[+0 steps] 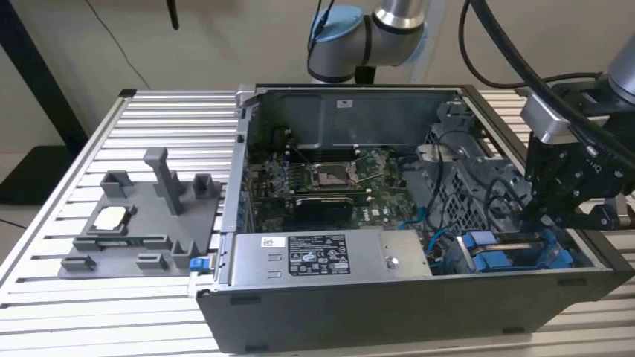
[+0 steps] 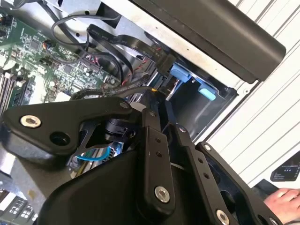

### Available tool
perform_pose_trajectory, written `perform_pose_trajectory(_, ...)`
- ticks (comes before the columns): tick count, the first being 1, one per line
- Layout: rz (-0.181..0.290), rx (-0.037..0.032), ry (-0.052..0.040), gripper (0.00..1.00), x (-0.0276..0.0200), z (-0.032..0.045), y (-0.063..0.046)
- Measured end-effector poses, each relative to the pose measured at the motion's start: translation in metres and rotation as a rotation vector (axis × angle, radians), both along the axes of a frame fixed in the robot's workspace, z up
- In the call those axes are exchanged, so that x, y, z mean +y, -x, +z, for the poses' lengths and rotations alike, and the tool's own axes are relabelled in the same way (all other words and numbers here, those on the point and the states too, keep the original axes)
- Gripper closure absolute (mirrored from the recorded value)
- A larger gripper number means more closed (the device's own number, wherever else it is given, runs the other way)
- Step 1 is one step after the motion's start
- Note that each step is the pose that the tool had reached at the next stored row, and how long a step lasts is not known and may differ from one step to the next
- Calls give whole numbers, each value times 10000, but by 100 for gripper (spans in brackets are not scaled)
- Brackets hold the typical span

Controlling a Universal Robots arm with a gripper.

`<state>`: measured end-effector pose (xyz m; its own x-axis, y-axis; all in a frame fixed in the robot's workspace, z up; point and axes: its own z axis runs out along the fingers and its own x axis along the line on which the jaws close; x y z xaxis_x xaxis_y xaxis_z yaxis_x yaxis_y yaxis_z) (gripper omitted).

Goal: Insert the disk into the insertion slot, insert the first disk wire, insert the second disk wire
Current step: 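Insert the first disk wire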

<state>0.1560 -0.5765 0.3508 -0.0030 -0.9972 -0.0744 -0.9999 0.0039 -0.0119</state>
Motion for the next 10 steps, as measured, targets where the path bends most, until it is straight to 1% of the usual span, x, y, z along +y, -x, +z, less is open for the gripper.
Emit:
perform_pose_trajectory(4, 0, 1, 1, 81, 0, -33, -2)
perform_pose_trajectory(10, 0, 1, 0, 81, 0, -56, -13)
